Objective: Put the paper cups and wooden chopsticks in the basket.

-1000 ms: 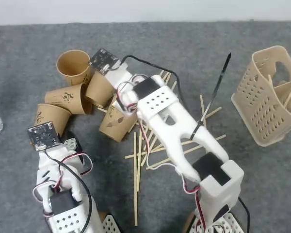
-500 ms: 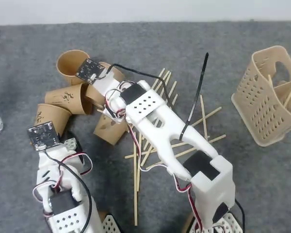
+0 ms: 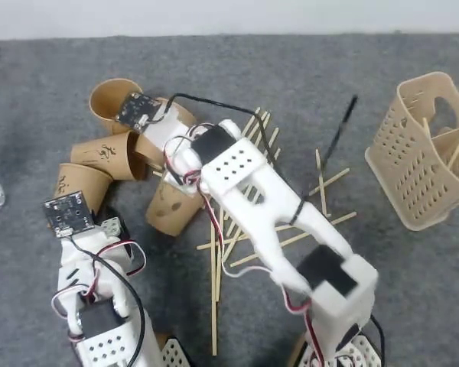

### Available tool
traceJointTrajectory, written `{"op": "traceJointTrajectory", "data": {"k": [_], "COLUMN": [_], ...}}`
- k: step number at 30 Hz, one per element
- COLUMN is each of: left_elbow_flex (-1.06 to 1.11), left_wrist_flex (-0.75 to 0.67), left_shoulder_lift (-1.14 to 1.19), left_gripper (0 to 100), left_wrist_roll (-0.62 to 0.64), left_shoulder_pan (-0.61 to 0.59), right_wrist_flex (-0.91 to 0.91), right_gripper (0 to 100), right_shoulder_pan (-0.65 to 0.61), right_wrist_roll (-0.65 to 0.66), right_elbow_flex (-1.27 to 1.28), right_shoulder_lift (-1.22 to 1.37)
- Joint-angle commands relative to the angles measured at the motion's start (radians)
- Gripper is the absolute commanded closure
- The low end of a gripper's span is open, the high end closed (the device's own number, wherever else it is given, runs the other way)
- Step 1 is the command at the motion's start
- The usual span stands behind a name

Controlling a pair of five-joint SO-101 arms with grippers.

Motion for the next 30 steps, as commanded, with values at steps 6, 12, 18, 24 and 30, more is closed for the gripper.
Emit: {"op": "traceJointTrajectory", "data": {"k": [6, 12, 18, 24, 30], "left_elbow_flex": [-0.005, -0.005, -0.005, -0.005, -0.005], "left_wrist_flex": [-0.025, -0.025, -0.025, -0.025, -0.025], "left_shoulder_lift": [-0.017, -0.017, -0.017, -0.017, -0.017], "left_gripper": [91, 91, 91, 91, 91], "left_wrist_roll": [0.008, 0.008, 0.008, 0.008, 0.008], "left_shoulder_pan": [0.006, 0.006, 0.006, 0.006, 0.006], "right_wrist_flex": [0.102, 0.104, 0.084, -0.005, -0.18], "right_gripper": [99.1, 99.1, 99.1, 99.1, 99.1], "right_shoulder_pan": [0.004, 0.099, 0.369, 0.653, 0.862], "right_wrist_roll": [0.011, 0.11, 0.135, 0.235, 0.305], "right_elbow_flex": [-0.054, -0.057, -0.157, -0.23, -0.23], "right_shoulder_lift": [-0.308, -0.441, -0.536, -0.542, -0.538]}}
